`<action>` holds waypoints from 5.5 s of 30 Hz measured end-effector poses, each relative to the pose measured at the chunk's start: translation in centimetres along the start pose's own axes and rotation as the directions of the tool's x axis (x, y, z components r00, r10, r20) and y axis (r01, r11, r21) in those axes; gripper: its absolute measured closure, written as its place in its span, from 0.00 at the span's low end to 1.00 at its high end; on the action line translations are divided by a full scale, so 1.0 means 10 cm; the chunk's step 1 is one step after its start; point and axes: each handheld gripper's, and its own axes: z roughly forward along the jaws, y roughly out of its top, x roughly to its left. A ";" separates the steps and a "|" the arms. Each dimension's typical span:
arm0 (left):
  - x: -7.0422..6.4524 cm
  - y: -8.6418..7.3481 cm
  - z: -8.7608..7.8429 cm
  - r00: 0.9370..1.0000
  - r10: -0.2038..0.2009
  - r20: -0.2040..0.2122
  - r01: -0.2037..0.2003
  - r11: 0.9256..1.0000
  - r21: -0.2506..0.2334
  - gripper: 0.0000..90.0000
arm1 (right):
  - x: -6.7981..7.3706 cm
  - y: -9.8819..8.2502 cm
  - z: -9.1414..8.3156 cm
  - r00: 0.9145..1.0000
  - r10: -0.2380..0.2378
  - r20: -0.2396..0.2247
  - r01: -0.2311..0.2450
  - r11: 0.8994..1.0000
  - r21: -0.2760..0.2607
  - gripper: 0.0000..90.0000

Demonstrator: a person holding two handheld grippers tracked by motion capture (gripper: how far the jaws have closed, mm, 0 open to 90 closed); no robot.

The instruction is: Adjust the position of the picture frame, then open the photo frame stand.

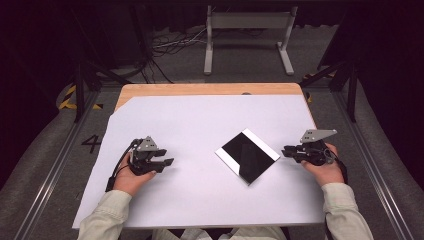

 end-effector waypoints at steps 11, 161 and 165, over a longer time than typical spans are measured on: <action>-0.03 0.03 0.03 1.000 -0.001 0.011 0.001 1.000 0.003 0.58 | 0.07 0.05 0.04 0.999 0.040 0.004 -0.040 0.998 0.049 0.98; -0.27 0.55 0.26 0.981 0.149 0.123 -0.159 0.985 0.074 0.91 | 0.32 0.32 -0.11 0.999 -0.019 -0.041 0.021 0.998 0.056 0.93; -0.25 0.53 0.25 0.982 0.136 0.130 -0.146 0.986 0.074 0.89 | 0.31 0.30 -0.08 0.996 -0.042 -0.074 0.047 0.997 0.062 0.92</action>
